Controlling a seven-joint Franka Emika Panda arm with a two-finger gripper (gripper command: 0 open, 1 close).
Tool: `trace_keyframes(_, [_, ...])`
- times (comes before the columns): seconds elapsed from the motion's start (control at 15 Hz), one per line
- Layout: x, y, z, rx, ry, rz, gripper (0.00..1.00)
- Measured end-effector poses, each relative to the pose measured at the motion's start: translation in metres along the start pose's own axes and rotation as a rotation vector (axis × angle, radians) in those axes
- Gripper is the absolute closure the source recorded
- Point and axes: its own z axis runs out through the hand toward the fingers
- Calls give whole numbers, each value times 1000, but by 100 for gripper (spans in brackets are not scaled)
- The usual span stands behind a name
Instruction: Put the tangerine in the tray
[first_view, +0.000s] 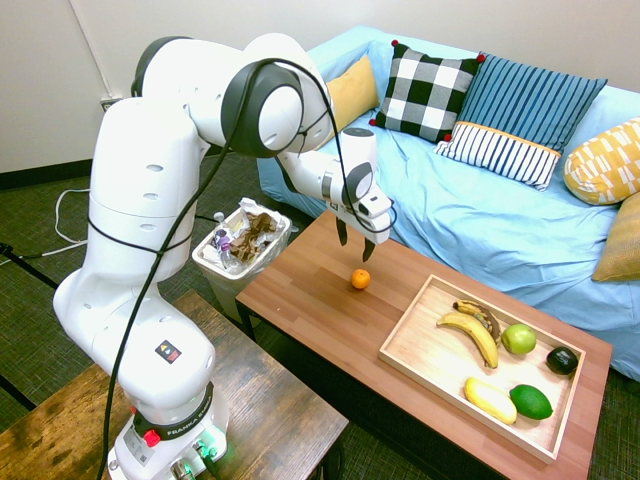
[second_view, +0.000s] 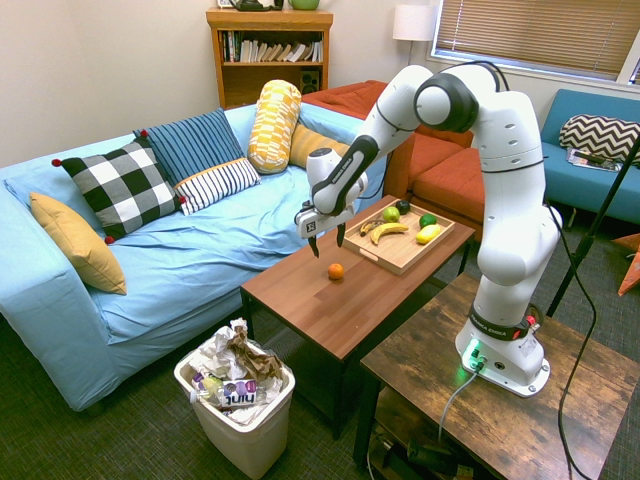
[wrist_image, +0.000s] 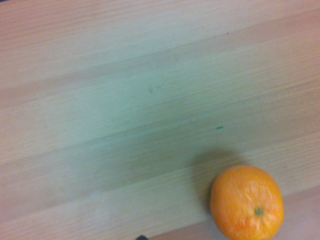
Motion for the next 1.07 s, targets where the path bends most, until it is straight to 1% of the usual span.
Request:
trace_keyframes(0.33, [7,-1,48,-39,-33,45,0])
trace_keyframes(0.67, [20,6,73,-53,-50,73,0])
trace_keyframes(0.73, [21,6,77,-54,-54,74,100])
trace_keyframes(1.07, [25,4,87,-50,-70,87,100])
